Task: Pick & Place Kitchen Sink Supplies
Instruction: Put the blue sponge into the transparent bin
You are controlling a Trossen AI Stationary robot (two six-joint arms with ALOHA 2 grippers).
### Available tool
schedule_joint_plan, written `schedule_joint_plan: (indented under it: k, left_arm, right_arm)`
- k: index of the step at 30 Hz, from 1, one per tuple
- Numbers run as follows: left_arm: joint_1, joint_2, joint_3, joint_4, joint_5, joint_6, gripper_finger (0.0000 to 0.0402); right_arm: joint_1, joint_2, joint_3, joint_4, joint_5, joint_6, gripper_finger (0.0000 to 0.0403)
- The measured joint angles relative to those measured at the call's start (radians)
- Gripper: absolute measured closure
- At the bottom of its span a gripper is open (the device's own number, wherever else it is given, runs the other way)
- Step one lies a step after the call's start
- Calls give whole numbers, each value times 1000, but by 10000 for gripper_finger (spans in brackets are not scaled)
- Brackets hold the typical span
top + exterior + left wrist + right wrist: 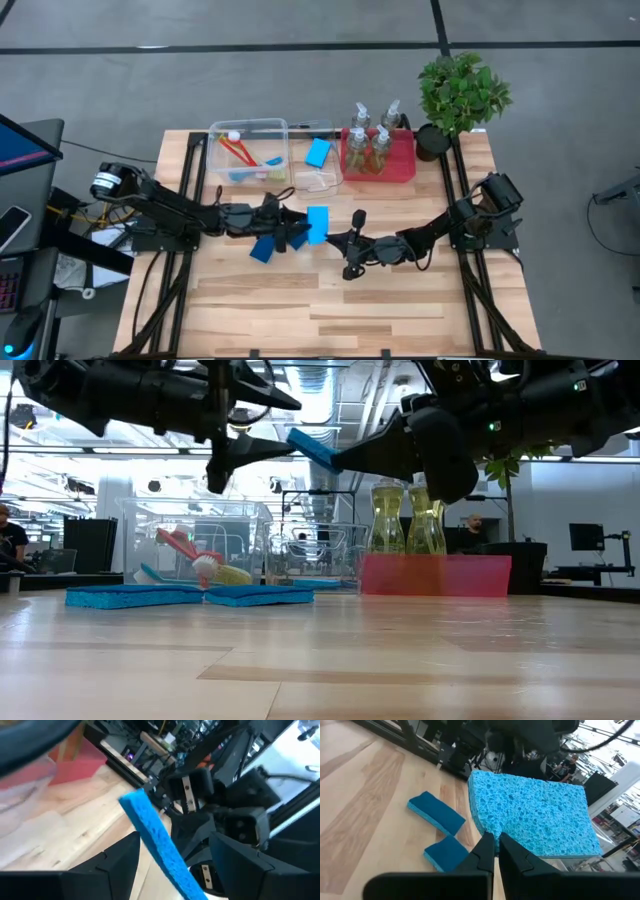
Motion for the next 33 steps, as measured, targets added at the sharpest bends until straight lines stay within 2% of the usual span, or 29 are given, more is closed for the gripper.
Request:
schedule_joint_plan:
  k: [8, 20, 28, 33]
  left_arm:
    - [2, 174, 96, 38, 28, 8, 162]
    - [2, 195, 114, 59, 26, 90, 172]
    - [2, 195, 114, 65, 24, 142, 203]
    - [3, 195, 114, 66, 23, 143, 248]
  right_arm:
    - [0, 0, 0, 6, -2, 0, 400]
    - [5, 0, 0, -18, 1, -1, 395]
    - [5, 0, 0, -19, 1, -1, 396]
    - [5, 0, 0, -19, 0, -1, 390]
